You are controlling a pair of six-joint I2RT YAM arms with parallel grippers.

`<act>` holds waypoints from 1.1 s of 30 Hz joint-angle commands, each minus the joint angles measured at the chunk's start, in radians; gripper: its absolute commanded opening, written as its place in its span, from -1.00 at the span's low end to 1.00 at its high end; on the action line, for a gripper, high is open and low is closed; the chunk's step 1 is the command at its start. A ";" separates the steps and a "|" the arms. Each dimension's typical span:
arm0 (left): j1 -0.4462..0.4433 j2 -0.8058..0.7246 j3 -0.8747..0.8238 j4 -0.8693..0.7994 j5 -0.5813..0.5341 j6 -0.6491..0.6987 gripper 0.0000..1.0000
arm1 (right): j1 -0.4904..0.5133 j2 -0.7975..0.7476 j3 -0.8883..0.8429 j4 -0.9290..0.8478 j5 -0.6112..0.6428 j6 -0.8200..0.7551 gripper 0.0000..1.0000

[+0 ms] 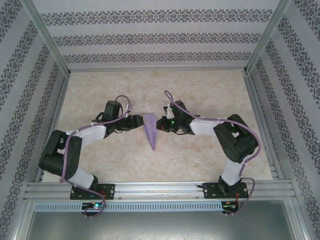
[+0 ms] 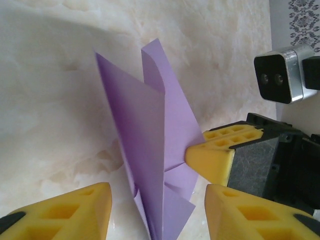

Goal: Fold a paper plane with a square sheet of paper (fold left side to right side)
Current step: Pick up the paper plane from the center of the table.

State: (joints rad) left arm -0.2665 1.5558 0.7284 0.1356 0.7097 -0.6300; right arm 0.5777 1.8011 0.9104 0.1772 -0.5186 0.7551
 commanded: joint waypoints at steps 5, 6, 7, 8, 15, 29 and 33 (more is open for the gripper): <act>0.009 0.098 0.037 0.085 0.067 -0.028 -0.16 | -0.011 0.037 -0.004 0.021 -0.021 -0.010 -1.00; 0.009 0.105 0.036 0.085 0.064 -0.028 -0.18 | -0.012 0.041 -0.005 0.021 -0.021 -0.008 -1.00; 0.010 0.112 0.035 0.087 0.060 -0.030 -0.19 | -0.012 0.042 -0.005 0.021 -0.021 -0.007 -1.00; 0.010 0.121 0.035 0.093 0.062 -0.032 -0.20 | -0.012 0.043 -0.005 0.021 -0.021 -0.006 -1.00; 0.007 0.188 0.049 0.118 0.065 -0.043 -0.34 | -0.013 0.050 -0.008 0.022 -0.021 -0.003 -1.00; -0.012 0.252 0.075 0.215 0.092 -0.098 -0.94 | -0.015 0.046 -0.010 0.021 -0.019 0.005 -0.86; -0.017 0.242 0.060 0.258 0.093 -0.135 -1.00 | -0.024 0.021 -0.017 0.015 -0.009 0.004 -0.57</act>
State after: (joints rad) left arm -0.2741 1.8099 0.7795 0.3157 0.7860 -0.7345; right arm 0.5667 1.8431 0.9081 0.1772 -0.5247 0.7639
